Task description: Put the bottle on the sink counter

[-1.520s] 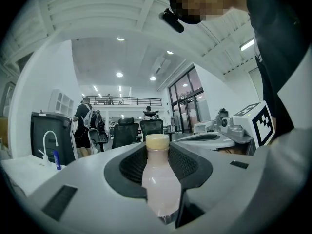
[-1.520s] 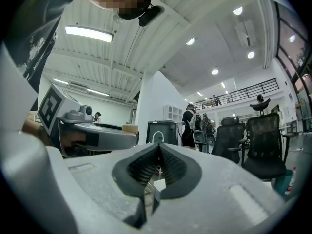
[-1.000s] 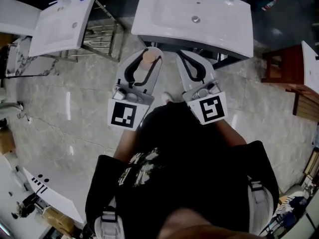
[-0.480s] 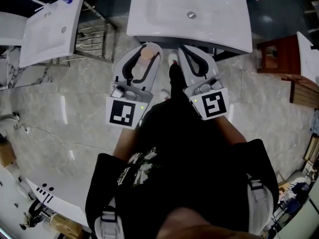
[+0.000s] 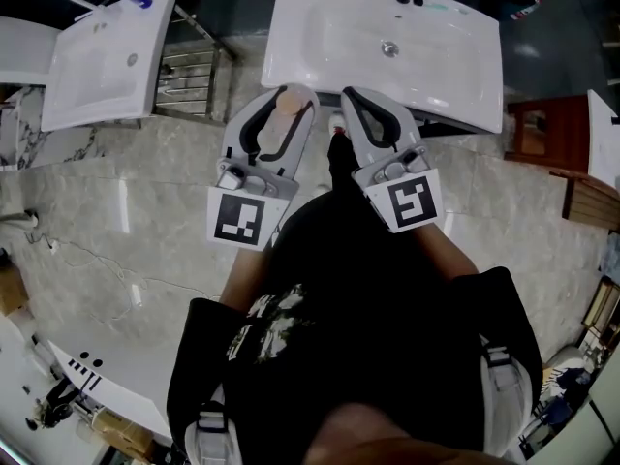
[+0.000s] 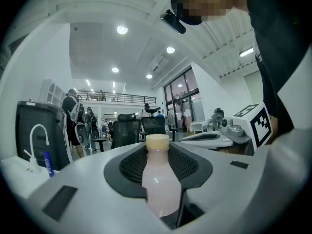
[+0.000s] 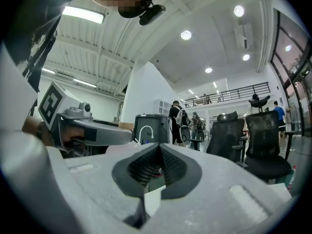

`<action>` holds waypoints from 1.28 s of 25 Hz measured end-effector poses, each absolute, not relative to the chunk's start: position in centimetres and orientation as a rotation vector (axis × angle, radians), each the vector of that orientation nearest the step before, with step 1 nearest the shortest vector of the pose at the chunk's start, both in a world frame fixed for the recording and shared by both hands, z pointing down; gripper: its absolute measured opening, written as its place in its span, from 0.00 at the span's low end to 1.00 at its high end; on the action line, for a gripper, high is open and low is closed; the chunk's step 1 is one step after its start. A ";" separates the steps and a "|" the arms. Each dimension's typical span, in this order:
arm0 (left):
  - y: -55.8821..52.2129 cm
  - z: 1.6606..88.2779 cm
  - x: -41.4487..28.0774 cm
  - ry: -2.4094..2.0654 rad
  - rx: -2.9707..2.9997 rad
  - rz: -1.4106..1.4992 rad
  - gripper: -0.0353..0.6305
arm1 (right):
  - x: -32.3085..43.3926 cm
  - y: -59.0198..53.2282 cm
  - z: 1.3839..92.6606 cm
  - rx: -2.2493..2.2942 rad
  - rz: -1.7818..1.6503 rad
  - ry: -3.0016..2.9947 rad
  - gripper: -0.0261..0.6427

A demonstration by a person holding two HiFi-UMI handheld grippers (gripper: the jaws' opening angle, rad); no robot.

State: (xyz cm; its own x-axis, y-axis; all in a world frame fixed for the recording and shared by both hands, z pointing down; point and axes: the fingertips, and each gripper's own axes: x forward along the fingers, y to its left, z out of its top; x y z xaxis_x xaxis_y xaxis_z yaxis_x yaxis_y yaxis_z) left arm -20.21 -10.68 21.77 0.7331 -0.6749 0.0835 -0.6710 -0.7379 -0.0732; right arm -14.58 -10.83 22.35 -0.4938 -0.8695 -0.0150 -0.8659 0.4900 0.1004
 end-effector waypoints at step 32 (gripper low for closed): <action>-41.3 26.6 -10.5 1.219 -2.918 -0.384 0.27 | -4.0 -42.3 26.9 1.486 0.055 -2.682 0.03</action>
State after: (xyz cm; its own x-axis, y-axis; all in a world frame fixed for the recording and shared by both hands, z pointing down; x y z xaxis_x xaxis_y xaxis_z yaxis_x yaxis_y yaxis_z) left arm -10.46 -41.32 26.57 0.6784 -0.6953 0.2374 -0.7058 -0.7065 -0.0519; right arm -4.00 -42.28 26.90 -0.5283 -0.8450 0.0827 -0.8477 0.5304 0.0048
